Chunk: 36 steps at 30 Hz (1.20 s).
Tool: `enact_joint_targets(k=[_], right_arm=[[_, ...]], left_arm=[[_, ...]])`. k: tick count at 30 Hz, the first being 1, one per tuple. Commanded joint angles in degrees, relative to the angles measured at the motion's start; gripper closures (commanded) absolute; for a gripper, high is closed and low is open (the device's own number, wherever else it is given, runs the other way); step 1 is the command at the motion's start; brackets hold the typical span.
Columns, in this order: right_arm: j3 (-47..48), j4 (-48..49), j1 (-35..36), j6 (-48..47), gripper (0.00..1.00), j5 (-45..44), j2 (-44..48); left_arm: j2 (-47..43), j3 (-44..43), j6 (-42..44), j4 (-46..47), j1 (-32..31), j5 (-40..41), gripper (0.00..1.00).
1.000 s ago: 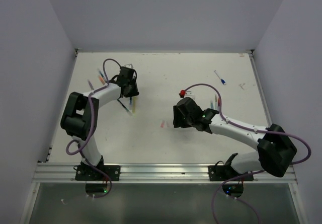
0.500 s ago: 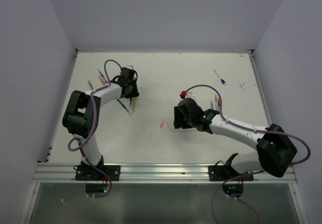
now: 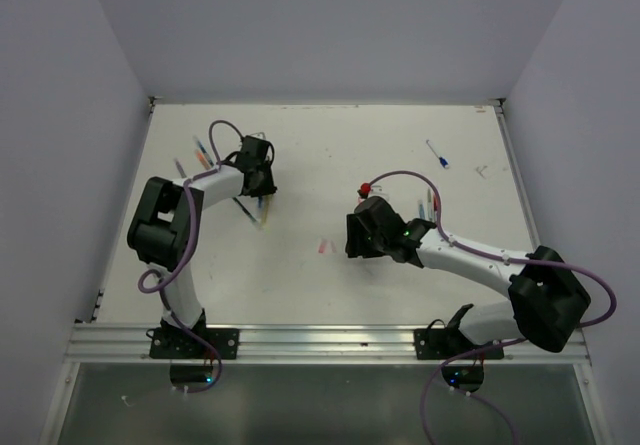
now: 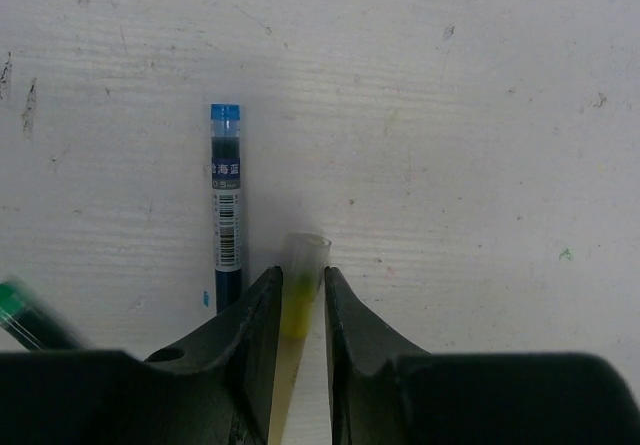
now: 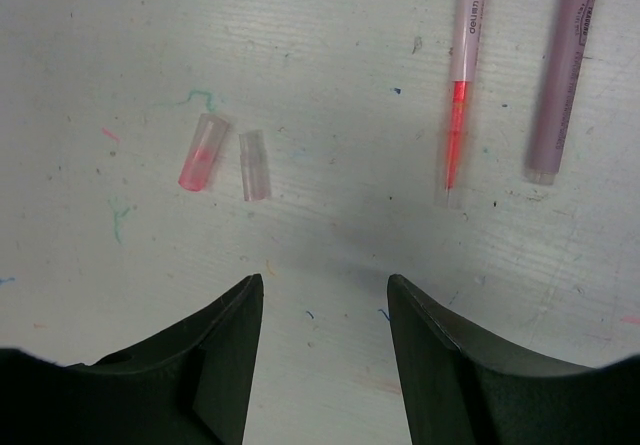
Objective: Open the pen caps
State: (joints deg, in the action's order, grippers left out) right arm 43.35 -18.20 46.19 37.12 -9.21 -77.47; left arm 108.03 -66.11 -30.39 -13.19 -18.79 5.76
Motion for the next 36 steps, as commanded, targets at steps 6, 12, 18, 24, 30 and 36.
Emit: enact_joint_targets(k=[6,12,18,24,30,36], right_arm=[[-0.29,1.85,-0.23,0.41,0.43,0.78,1.97],[0.41,1.76,-0.32,0.49,0.43,1.3,2.15],[2.61,4.13,-0.67,-0.65,0.39,6.48,-1.62],[3.49,11.85,-0.76,-0.04,0.23,12.63,-3.21],[5.86,21.15,-0.67,0.14,0.27,19.74,-5.93],[6.22,29.08,-0.67,2.25,0.31,20.9,-7.61]], left_arm=[[1.66,-0.78,0.69,1.76,0.33,-0.13,0.81],[1.13,-0.25,0.16,2.29,0.33,-2.42,1.0],[-4.83,2.56,-0.81,4.14,0.15,-5.49,1.0],[-15.55,8.79,-4.05,7.73,0.07,-14.27,1.0],[-24.35,13.63,-10.64,9.67,-3.53,-18.15,1.0],[-30.59,16.79,-17.84,11.34,-9.86,-15.25,1.0]])
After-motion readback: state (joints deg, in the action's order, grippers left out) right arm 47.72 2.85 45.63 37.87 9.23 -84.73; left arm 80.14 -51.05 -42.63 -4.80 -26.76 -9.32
